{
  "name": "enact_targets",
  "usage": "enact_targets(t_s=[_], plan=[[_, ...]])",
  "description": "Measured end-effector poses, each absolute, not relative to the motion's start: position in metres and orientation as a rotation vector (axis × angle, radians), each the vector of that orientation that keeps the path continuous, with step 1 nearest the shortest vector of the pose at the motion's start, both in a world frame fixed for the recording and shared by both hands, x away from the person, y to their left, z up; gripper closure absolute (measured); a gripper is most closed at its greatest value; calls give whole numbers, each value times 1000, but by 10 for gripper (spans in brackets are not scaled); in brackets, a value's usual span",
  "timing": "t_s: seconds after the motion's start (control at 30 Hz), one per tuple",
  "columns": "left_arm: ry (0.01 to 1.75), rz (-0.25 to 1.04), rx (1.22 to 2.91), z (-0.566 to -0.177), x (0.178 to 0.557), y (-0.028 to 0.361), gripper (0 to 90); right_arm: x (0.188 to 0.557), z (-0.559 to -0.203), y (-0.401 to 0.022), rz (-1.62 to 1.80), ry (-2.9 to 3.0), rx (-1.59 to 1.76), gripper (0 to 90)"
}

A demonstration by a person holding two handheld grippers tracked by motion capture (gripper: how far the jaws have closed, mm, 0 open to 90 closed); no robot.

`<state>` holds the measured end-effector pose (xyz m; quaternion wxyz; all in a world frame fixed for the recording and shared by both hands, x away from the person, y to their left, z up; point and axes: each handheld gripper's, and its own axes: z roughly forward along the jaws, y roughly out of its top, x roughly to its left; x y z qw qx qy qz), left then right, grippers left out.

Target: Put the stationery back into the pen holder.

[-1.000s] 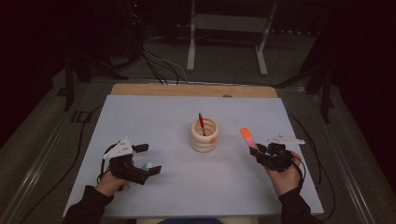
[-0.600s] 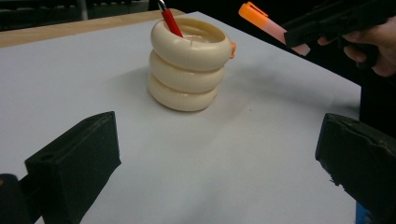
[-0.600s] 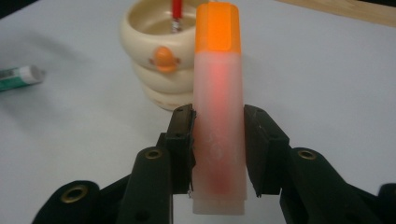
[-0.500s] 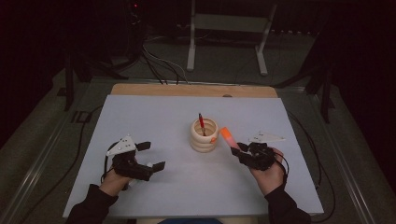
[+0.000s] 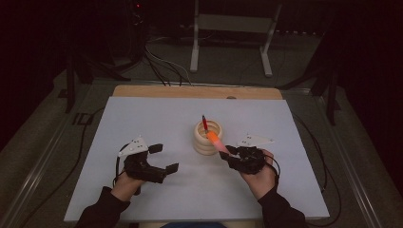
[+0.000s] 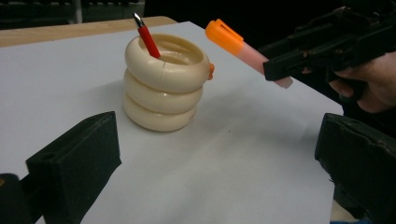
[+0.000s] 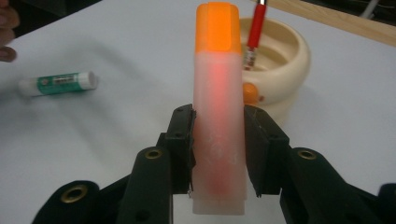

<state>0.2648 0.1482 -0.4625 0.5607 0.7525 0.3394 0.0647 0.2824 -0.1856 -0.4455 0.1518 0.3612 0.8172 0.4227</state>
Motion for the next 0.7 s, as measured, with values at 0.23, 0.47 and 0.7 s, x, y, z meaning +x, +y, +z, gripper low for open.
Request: enact_targets(t_s=[0.23,0.47,0.7], plan=[[839,143,1746,-461,269,139,8,280,-444,-174,1233,2361,994,651],[938,114,1662,-461,276,139,8,276,-444,-161,1256,2367,940,651],[929,104,1658,-460,278,132,8,271,-444,-149,1276,2357,868,651]])
